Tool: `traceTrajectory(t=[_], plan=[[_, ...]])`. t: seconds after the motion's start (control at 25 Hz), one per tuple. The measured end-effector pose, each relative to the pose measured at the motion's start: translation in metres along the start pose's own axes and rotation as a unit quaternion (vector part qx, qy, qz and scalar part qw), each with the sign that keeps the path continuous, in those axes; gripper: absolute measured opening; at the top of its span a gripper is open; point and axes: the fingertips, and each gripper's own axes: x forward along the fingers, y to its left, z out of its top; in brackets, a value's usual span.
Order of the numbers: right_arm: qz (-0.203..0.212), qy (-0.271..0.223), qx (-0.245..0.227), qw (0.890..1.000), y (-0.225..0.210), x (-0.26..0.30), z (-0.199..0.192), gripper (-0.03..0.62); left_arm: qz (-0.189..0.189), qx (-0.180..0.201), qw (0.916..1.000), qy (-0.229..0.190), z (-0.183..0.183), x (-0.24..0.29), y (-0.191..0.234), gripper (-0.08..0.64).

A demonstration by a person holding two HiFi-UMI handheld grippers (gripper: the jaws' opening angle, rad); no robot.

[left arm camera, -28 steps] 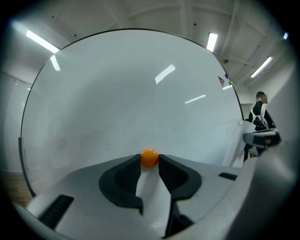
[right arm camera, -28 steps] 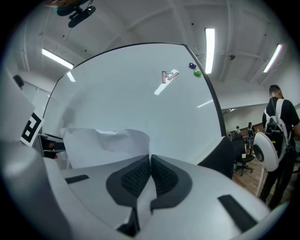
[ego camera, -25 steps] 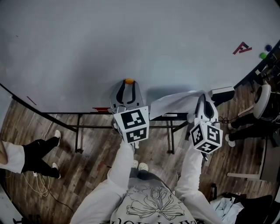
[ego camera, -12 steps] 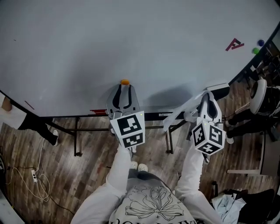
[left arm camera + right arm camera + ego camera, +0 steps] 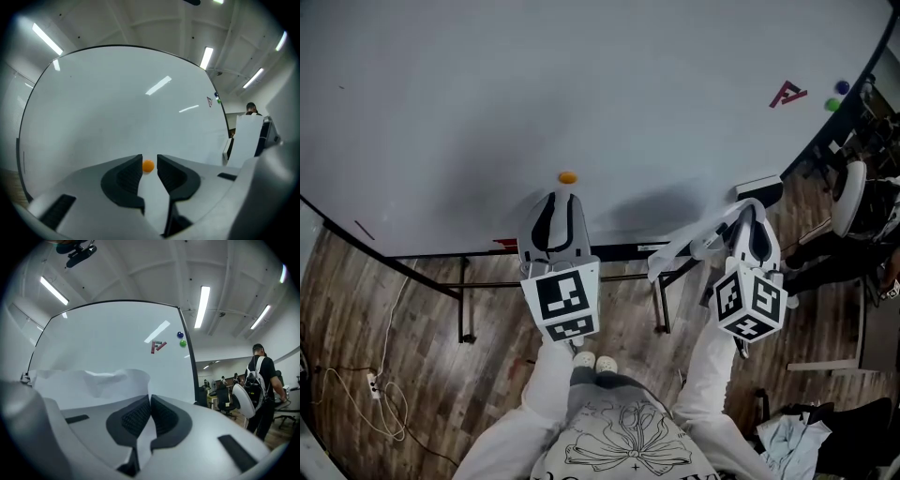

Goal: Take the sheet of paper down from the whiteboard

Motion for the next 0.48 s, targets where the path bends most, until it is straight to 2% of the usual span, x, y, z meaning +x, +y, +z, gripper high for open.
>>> traceTrajectory(t=[0.48], plan=[[-0.004,0.018,0.021,1.000,0.018,-0.016,-0.013,0.003,-0.021,0.005,0.9997,-0.009,0.013,-0.017,-0.002,0.031]])
